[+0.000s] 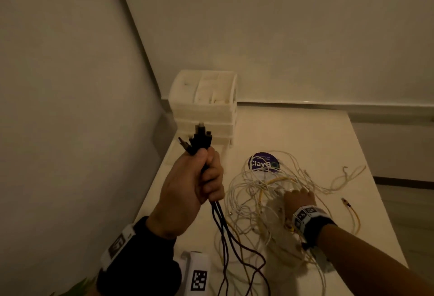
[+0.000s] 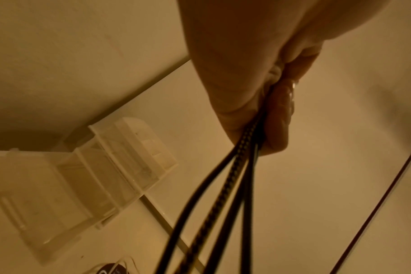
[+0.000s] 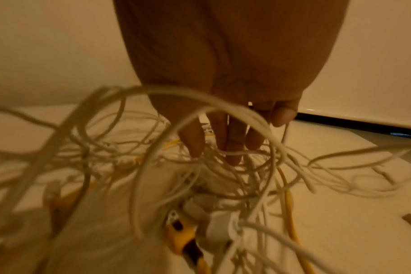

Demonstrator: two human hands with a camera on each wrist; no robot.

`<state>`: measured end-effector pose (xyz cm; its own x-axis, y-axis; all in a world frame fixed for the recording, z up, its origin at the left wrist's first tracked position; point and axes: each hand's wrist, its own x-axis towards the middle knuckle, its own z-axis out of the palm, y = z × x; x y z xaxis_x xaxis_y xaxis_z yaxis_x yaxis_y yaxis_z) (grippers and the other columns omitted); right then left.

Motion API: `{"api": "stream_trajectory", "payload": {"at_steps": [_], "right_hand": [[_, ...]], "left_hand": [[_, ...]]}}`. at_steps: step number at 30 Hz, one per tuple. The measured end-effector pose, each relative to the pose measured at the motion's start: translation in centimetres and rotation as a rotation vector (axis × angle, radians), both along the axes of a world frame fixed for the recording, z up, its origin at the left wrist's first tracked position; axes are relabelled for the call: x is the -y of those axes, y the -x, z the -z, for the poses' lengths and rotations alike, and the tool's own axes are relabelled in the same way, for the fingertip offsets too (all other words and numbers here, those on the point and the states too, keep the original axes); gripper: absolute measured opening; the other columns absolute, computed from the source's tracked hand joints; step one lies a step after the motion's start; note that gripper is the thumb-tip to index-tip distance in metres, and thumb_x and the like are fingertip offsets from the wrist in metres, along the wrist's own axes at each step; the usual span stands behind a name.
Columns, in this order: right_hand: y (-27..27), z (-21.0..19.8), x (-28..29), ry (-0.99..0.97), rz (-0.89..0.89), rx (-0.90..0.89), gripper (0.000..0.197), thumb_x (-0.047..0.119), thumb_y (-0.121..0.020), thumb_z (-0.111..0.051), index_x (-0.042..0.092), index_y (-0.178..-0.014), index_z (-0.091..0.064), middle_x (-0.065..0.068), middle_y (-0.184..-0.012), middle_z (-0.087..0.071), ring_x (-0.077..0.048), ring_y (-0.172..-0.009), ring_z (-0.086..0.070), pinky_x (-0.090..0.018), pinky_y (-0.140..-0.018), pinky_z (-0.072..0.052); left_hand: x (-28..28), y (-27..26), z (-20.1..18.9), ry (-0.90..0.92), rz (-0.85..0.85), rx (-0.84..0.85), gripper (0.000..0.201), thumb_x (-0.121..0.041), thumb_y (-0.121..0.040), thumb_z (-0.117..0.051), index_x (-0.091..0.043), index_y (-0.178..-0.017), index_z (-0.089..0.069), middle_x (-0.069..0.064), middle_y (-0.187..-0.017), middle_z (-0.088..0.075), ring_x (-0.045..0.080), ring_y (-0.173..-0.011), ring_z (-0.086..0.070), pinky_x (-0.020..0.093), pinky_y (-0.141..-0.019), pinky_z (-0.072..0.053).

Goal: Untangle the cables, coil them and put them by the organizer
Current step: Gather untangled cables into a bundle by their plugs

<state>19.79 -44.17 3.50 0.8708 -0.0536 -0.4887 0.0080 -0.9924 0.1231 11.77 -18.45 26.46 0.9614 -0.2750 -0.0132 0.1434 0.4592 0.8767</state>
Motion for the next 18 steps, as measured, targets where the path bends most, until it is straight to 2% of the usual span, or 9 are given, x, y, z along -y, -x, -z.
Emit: {"api": "stream_trajectory", "payload": {"at_steps": [2,4,6,8,11,13,15,18], "right_hand": [[0.2,0.2,0.3,0.036,-0.014,0.030,0.046,0.038,-0.092,-0.047,0.026,-0.136,-0.041,-0.004,-0.137,-0.050,-0.029,-0.130,-0.040,-0.046,-0.110,-0.024],[0.2,-0.1,0.7,-0.002,-0.008,0.071,0.031,0.030,-0.094,-0.044,0.022,-0.123,-0.051,-0.006,-0.130,-0.055,-0.028,-0.125,-0.046,-0.043,-0.107,-0.030],[0.2,-1.4,1.4,-0.221,0.110,0.196,0.017,0.024,-0.093,-0.047,0.017,-0.099,-0.062,-0.009,-0.112,-0.066,-0.029,-0.110,-0.058,-0.037,-0.094,-0.042],[0.8,-3.4,2.6,-0.524,0.247,0.398,0.019,0.024,-0.094,-0.056,0.012,-0.089,-0.070,-0.010,-0.092,-0.073,-0.030,-0.092,-0.066,-0.032,-0.078,-0.046],[3.1,-8.4,4.2,-0.943,0.398,0.701,0.012,0.022,-0.092,-0.061,0.014,-0.092,-0.070,-0.004,-0.074,-0.072,-0.018,-0.071,-0.069,-0.033,-0.071,-0.052],[4.8,-11.8,4.7,-1.187,0.437,0.798,0.011,0.016,-0.093,-0.059,0.014,-0.095,-0.069,-0.005,-0.073,-0.069,-0.016,-0.062,-0.068,-0.033,-0.065,-0.055],[6.4,-14.9,4.7,-1.349,0.426,0.839,0.015,0.011,-0.094,-0.056,0.015,-0.097,-0.070,-0.009,-0.071,-0.065,-0.019,-0.058,-0.063,-0.030,-0.060,-0.055],[8.2,-18.2,3.5,-1.411,0.330,0.856,0.019,0.009,-0.094,-0.055,0.016,-0.100,-0.072,-0.005,-0.068,-0.064,-0.014,-0.058,-0.057,-0.023,-0.058,-0.052]], "left_hand": [[0.1,-0.4,-0.1,-0.039,-0.017,0.030,0.028,-0.030,-0.091,-0.039,-0.020,-0.065,-0.044,-0.004,-0.059,-0.032,0.009,-0.048,-0.027,0.024,-0.045,-0.026],[0.0,-0.9,0.1,-0.101,-0.018,0.066,0.029,-0.031,-0.092,-0.040,-0.020,-0.065,-0.044,-0.005,-0.058,-0.033,0.009,-0.048,-0.025,0.024,-0.045,-0.022],[0.1,-1.5,0.5,-0.159,-0.020,0.101,0.029,-0.031,-0.093,-0.040,-0.019,-0.067,-0.043,-0.005,-0.059,-0.033,0.009,-0.047,-0.024,0.023,-0.044,-0.022],[0.4,-2.1,0.9,-0.173,-0.028,0.112,0.030,-0.033,-0.094,-0.039,-0.017,-0.069,-0.041,-0.004,-0.059,-0.033,0.010,-0.046,-0.027,0.023,-0.043,-0.029],[1.6,-2.7,1.2,-0.170,-0.045,0.128,0.032,-0.034,-0.095,-0.039,-0.013,-0.071,-0.038,-0.001,-0.059,-0.029,0.014,-0.043,-0.030,0.028,-0.044,-0.039],[2.6,-3.1,1.1,-0.176,-0.028,0.147,0.030,-0.036,-0.094,-0.040,-0.013,-0.076,-0.035,-0.001,-0.059,-0.024,0.011,-0.040,-0.024,0.023,-0.040,-0.032],[3.8,-3.6,1.0,-0.157,0.014,0.165,0.027,-0.036,-0.094,-0.042,-0.013,-0.081,-0.035,-0.002,-0.058,-0.024,0.009,-0.040,-0.018,0.019,-0.038,-0.020],[6.1,-4.1,1.0,-0.155,0.083,0.188,0.026,-0.033,-0.094,-0.045,-0.013,-0.079,-0.037,-0.003,-0.058,-0.023,0.009,-0.041,-0.015,0.021,-0.039,-0.013]]}}
